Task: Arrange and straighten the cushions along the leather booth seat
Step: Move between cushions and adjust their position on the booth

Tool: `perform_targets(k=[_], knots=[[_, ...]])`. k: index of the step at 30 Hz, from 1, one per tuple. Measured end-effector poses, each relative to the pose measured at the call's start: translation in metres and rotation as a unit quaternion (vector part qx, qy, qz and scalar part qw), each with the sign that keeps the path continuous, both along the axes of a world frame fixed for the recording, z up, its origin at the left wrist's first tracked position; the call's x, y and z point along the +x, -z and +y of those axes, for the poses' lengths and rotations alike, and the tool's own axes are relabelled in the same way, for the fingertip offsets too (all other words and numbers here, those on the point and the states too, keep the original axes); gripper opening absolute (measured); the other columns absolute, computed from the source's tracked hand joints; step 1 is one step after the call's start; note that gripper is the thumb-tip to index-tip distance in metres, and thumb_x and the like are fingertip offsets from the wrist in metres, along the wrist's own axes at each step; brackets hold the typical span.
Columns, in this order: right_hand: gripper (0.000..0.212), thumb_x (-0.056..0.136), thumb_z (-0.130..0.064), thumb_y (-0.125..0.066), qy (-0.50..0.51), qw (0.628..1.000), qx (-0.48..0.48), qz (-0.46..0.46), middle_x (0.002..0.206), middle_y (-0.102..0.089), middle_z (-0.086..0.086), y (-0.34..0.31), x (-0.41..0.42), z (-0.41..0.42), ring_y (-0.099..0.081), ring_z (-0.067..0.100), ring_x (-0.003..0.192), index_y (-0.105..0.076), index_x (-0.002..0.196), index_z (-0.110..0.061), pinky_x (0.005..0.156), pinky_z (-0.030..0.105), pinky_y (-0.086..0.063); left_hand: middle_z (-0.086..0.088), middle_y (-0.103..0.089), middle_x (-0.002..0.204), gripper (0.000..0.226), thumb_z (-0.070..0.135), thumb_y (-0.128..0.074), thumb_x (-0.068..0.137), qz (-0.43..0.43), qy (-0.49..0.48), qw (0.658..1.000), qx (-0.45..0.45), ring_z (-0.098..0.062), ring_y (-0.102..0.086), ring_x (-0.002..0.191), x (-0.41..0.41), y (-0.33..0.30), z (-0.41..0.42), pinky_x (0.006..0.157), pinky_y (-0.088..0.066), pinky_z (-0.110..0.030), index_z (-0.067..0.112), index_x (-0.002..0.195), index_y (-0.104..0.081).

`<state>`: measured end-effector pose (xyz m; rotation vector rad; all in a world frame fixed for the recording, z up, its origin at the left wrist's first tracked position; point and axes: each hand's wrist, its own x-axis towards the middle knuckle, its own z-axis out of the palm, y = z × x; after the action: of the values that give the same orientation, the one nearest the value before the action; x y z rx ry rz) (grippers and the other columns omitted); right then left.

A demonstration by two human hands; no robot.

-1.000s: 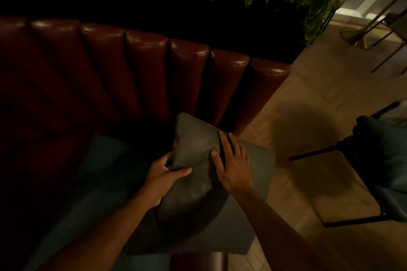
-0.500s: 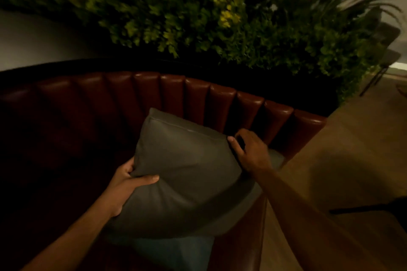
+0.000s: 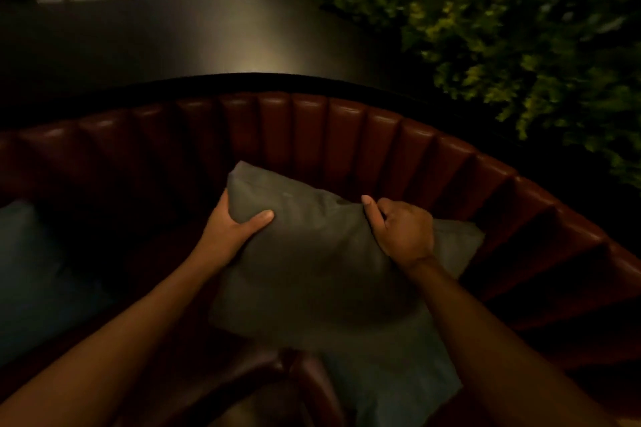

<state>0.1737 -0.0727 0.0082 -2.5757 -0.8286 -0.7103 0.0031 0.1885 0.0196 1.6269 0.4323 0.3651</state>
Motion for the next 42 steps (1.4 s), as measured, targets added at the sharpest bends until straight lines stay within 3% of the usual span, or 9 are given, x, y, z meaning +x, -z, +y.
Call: perform_targets(k=[3,7,10,17,22,25,29,36,42], knots=[[0.068,0.107,-0.061,-0.025,-0.071,0.997,-0.005,-0.019,0.047,-0.047,-0.004,-0.012,-0.019,0.066,-0.042,0.013,0.042,-0.046,0.055,-0.022,0.049,0.025,-0.022,0.008,-0.068,0.123,0.091,0.051,-0.088,0.063,-0.017,-0.091,0.996,0.01,0.0,-0.067,0.11,-0.035,-0.007,0.047,0.09,-0.056,-0.022,0.02,0.141,-0.05],[0.066,0.107,-0.061,-0.025,-0.162,0.987,0.007,-0.019,0.05,-0.044,-0.007,-0.023,-0.047,0.145,-0.038,0.009,0.044,-0.049,0.058,-0.023,0.044,0.025,-0.026,0.013,-0.072,0.105,0.036,0.041,-0.079,0.075,-0.03,-0.214,0.976,-0.006,0.002,-0.07,0.097,-0.085,-0.014,0.102,0.088,-0.056,-0.024,0.034,0.108,-0.066],[0.061,0.108,-0.057,-0.031,-0.219,0.975,0.02,-0.031,0.052,-0.045,-0.006,-0.034,-0.071,0.204,-0.04,0.011,0.046,-0.05,0.062,-0.023,0.044,0.026,-0.029,0.018,-0.075,0.102,0.019,0.033,-0.075,0.087,-0.041,-0.277,0.96,-0.027,0.001,-0.07,0.099,-0.122,-0.012,0.147,0.084,-0.054,-0.019,0.036,0.105,-0.068],[0.065,0.097,-0.075,-0.03,-0.265,0.962,-0.062,-0.021,0.088,-0.055,-0.001,-0.038,-0.124,0.323,-0.048,0.016,0.079,-0.065,0.101,-0.021,0.069,0.034,-0.035,-0.003,-0.073,0.118,0.063,0.055,-0.073,0.079,-0.039,-0.356,0.913,-0.198,-0.021,-0.069,0.111,-0.185,0.003,0.238,0.089,-0.058,-0.039,0.019,0.13,-0.064],[0.076,0.088,-0.084,-0.042,-0.315,0.943,-0.09,0.062,0.127,-0.061,-0.001,-0.01,-0.147,0.353,-0.058,0.02,0.107,-0.053,0.136,-0.026,0.092,0.039,-0.041,-0.007,-0.069,0.125,0.082,0.062,-0.073,0.067,-0.045,-0.345,0.904,-0.251,-0.026,-0.065,0.116,-0.204,0.015,0.271,0.094,-0.055,-0.046,0.019,0.135,-0.059],[0.079,0.088,-0.083,-0.046,-0.313,0.944,-0.081,0.072,0.122,-0.065,-0.001,0.009,-0.155,0.361,-0.059,0.019,0.104,-0.052,0.142,-0.027,0.088,0.039,-0.044,-0.006,-0.068,0.125,0.073,0.061,-0.07,0.074,-0.035,-0.338,0.908,-0.245,-0.026,-0.064,0.115,-0.208,0.022,0.281,0.098,-0.053,-0.049,0.02,0.134,-0.059],[0.07,0.091,-0.08,-0.045,-0.324,0.944,-0.04,0.035,0.098,-0.065,-0.004,0.019,-0.156,0.377,-0.058,0.016,0.087,-0.067,0.126,-0.025,0.075,0.036,-0.042,-0.002,-0.069,0.116,0.046,0.047,-0.06,0.095,-0.047,-0.355,0.901,-0.246,-0.018,-0.065,0.106,-0.211,0.033,0.289,0.079,-0.053,-0.033,0.019,0.132,-0.06],[0.054,0.095,-0.069,-0.051,-0.375,0.926,-0.034,-0.002,0.08,-0.061,-0.005,0.032,-0.133,0.391,-0.055,0.011,0.071,-0.074,0.097,-0.02,0.064,0.031,-0.043,0.008,-0.07,0.107,0.013,0.04,-0.06,0.096,-0.054,-0.357,0.926,-0.106,-0.004,-0.068,0.099,-0.214,0.05,0.297,0.088,-0.053,-0.028,0.033,0.107,-0.064],[0.049,0.095,-0.061,-0.056,-0.408,0.912,-0.042,-0.021,0.08,-0.064,-0.004,0.058,-0.105,0.41,-0.056,0.011,0.07,-0.076,0.099,-0.016,0.064,0.027,-0.041,0.009,-0.066,0.107,0.034,0.05,-0.063,0.087,0.044,-0.368,0.927,0.064,-0.011,-0.063,0.103,-0.202,0.076,0.315,0.084,-0.046,-0.017,0.03,0.115,-0.06]])
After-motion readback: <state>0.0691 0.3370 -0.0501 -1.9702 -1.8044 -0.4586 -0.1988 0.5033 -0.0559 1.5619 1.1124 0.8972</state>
